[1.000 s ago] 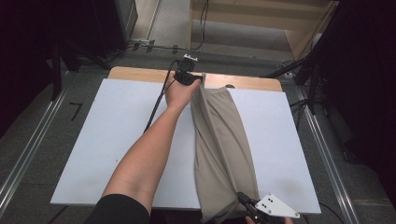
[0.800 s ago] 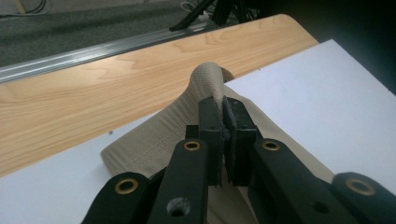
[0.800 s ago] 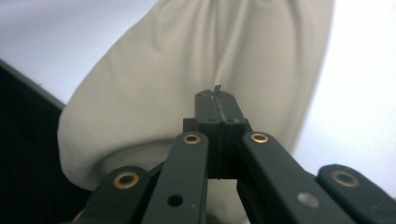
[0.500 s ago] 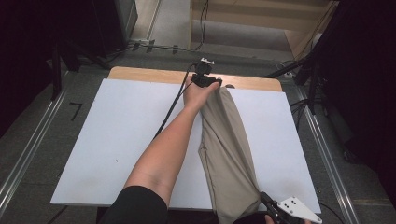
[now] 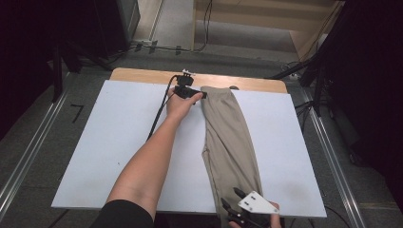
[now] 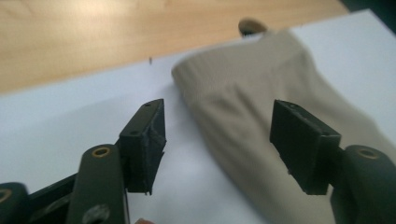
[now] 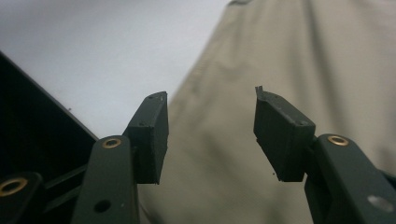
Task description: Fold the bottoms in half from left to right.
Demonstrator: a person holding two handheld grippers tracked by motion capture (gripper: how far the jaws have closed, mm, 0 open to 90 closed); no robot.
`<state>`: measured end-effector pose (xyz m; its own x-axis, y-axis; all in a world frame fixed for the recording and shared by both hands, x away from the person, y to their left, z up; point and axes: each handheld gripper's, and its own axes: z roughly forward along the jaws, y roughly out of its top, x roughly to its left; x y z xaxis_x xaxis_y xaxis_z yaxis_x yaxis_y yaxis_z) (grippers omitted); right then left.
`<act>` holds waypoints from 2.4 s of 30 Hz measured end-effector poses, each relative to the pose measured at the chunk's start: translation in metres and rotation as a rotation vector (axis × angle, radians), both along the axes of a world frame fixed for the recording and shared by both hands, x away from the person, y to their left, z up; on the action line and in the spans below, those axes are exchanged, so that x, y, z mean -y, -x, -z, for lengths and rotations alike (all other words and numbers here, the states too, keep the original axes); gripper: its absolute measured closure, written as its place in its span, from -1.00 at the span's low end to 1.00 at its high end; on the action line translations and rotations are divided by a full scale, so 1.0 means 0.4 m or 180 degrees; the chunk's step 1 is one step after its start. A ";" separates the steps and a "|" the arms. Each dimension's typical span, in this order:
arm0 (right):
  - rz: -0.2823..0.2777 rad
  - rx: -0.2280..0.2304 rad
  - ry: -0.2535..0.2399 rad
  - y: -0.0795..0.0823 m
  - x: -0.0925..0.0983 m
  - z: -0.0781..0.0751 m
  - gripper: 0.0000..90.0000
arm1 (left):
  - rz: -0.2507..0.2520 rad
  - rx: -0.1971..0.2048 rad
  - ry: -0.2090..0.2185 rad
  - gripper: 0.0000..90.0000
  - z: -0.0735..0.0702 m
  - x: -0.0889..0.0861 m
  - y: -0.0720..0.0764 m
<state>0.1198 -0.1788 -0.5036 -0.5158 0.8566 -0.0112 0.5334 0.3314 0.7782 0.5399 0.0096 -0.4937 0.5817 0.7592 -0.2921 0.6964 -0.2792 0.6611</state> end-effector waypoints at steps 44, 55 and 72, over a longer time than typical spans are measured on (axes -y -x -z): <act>-0.0603 -0.0217 -0.0022 -0.102 -0.302 -0.011 0.93 | -0.0019 0.0169 -0.0291 0.95 -0.089 -0.157 0.021; -0.0683 -0.0054 -0.0264 -0.156 -0.265 -0.053 -0.10 | -0.0176 0.0249 0.0027 -0.11 -0.069 -0.312 0.075; 0.0157 0.0009 -0.0156 -0.711 -0.100 -0.082 0.17 | 0.0230 0.0578 0.0488 -1.00 -0.041 -0.432 0.374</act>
